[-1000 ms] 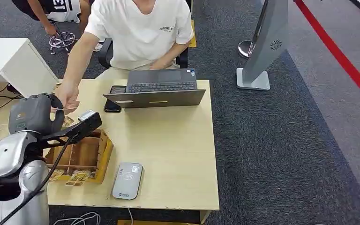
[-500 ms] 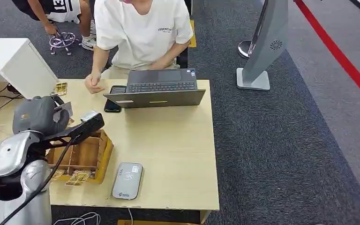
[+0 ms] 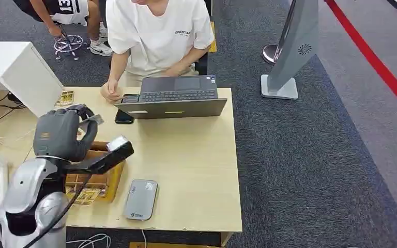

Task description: Pass the card to the sensor for recognition and then transmit it.

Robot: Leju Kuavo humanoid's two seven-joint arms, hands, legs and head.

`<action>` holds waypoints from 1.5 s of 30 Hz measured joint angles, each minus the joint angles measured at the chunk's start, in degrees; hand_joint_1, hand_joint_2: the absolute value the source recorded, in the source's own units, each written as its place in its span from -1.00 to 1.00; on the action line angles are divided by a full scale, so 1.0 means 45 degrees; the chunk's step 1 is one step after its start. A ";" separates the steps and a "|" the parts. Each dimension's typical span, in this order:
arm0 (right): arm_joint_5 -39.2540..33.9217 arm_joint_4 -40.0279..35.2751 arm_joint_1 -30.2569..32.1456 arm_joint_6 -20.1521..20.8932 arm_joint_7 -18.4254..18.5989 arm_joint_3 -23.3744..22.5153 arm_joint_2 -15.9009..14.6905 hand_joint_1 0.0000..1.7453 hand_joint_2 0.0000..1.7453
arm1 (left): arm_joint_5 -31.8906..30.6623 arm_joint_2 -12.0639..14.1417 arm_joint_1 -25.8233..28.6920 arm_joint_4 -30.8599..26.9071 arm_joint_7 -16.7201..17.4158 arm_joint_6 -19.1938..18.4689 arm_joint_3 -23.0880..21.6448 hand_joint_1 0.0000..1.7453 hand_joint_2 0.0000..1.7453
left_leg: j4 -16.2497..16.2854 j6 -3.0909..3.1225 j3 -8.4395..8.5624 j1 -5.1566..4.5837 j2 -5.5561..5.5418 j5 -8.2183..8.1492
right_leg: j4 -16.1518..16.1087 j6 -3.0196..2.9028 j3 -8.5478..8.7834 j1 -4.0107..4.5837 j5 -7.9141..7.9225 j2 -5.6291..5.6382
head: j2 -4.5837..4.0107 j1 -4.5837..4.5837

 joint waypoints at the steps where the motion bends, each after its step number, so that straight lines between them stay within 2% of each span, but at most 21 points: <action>1: -0.0108 -0.0074 0.0029 -0.0010 0.0112 0.0236 0.0000 -1.00 1.00 | 0.0034 -0.0025 0.0188 -0.0118 -0.0010 0.0113 -0.0251 1.00 1.00 | 0.0000 0.0000 -0.0001 -0.0001 0.0002 -0.0003 | 0.0000 0.0000 -0.0005 -0.0001 0.0000 0.0004 | -0.0005 0.0005; 5: -0.0292 -0.0413 0.0280 -0.0127 0.0267 0.0938 -0.0010 -1.00 1.00 | 0.0088 -0.0083 0.0514 -0.0341 -0.0010 0.0249 -0.0701 1.00 1.00 | 0.0000 -0.0010 0.0003 0.0002 0.0005 -0.0013 | 0.0000 0.0000 -0.0008 0.0000 0.0000 0.0008 | 0.0000 -0.0005; 10: -0.0360 -0.0656 0.0457 -0.0141 0.0287 0.1342 -0.0010 -1.00 1.00 | 0.0126 -0.0103 0.0738 -0.0491 -0.0010 0.0283 -0.0886 1.00 1.00 | -0.0001 -0.0016 0.0007 0.0007 0.0006 -0.0008 | 0.0006 -0.0002 -0.0008 0.0005 0.0001 0.0010 | 0.0000 -0.0005; 12: -0.0341 -0.0714 0.0477 -0.0122 0.0311 0.1458 -0.0010 -1.00 1.00 | 0.0276 -0.0098 0.0802 -0.0530 -0.0309 0.0359 -0.0910 1.00 1.00 | -0.0003 -0.0016 0.0006 0.0006 0.0006 -0.0008 | 0.0008 -0.0002 -0.0003 0.0005 0.0001 0.0010 | 0.0000 -0.0005; 14: -0.0204 -0.0826 0.0617 -0.0044 0.0345 0.1717 -0.0010 -1.00 1.00 | 0.0462 -0.0015 0.1542 -0.0506 -0.0841 0.1451 -0.1305 1.00 1.00 | -0.0003 -0.0015 0.0017 0.0001 0.0012 -0.0011 | 0.0007 -0.0004 -0.0002 0.0000 -0.0002 0.0021 | 0.0000 -0.0005; 16: -0.0156 -0.0943 0.0771 -0.0025 0.0549 0.2022 0.0014 -1.00 1.00 | 0.0510 0.0135 0.2344 -0.0153 -0.0855 0.2675 -0.1948 1.00 1.00 | -0.0002 -0.0011 0.0007 0.0001 0.0011 -0.0014 | 0.0005 -0.0007 -0.0011 0.0000 -0.0009 0.0021 | 0.0000 -0.0005; 18: -0.0156 -0.1040 0.0859 -0.0029 0.0646 0.2237 0.0024 -1.00 1.00 | 0.0525 0.0262 0.2802 0.0121 -0.0753 0.3174 -0.2339 1.00 1.00 | -0.0002 -0.0012 -0.0006 0.0000 0.0008 -0.0018 | 0.0002 -0.0006 -0.0019 0.0000 -0.0013 0.0017 | 0.0000 -0.0005; 22: -0.0190 -0.1200 0.0952 -0.0044 0.0719 0.2508 0.0034 -1.00 1.00 | 0.0661 0.0465 0.3140 0.0359 -0.0631 0.3076 -0.2698 1.00 1.00 | -0.0003 -0.0010 -0.0007 0.0002 0.0007 -0.0026 | 0.0002 -0.0006 -0.0018 0.0001 -0.0013 0.0013 | -0.0005 -0.0005; 26: -0.0210 -0.1302 0.1022 0.0000 0.0743 0.2630 0.0053 -1.00 1.00 | 0.0578 0.0563 0.3502 0.0524 -0.0199 0.2726 -0.2839 1.00 1.00 | -0.0005 -0.0012 -0.0002 0.0003 0.0011 -0.0027 | 0.0003 -0.0007 -0.0017 0.0003 -0.0013 0.0015 | 0.0000 -0.0015; 29: -0.0210 -0.1351 0.1066 0.0034 0.0743 0.2785 0.0063 -1.00 1.00 | 0.0437 0.0636 0.3784 0.0782 0.0034 0.2746 -0.2843 1.00 1.00 | -0.0007 -0.0013 0.0001 0.0004 0.0009 -0.0026 | 0.0003 -0.0007 -0.0013 0.0003 -0.0013 0.0015 | 0.0000 -0.0010; 35: -0.0214 -0.1433 0.1117 0.0058 0.0782 0.2911 0.0073 -1.00 1.00 | 0.0364 0.0684 0.4290 0.1710 0.0034 0.3042 -0.2727 1.00 1.00 | -0.0007 -0.0012 -0.0011 0.0003 0.0006 -0.0026 | 0.0003 -0.0007 -0.0013 0.0003 -0.0014 0.0007 | 0.0000 -0.0010; 39: -0.0200 -0.1453 0.1121 0.0073 0.0782 0.2955 0.0078 -1.00 1.00 | 0.0267 0.0597 0.4606 0.2229 0.0020 0.3081 -0.2382 1.00 1.00 | -0.0007 -0.0013 -0.0009 0.0003 0.0008 -0.0027 | 0.0003 -0.0007 -0.0020 0.0002 -0.0014 0.0014 | 0.0000 -0.0015; 45: 0.0053 -0.1453 0.1120 0.0189 0.0782 0.2955 0.0078 -1.00 1.00 | -0.0184 0.0112 0.4716 0.3123 0.0019 0.2998 -0.1522 1.00 1.00 | -0.0007 -0.0012 -0.0008 0.0004 0.0003 -0.0027 | 0.0003 -0.0007 -0.0013 0.0004 -0.0016 0.0000 | 0.0000 -0.0010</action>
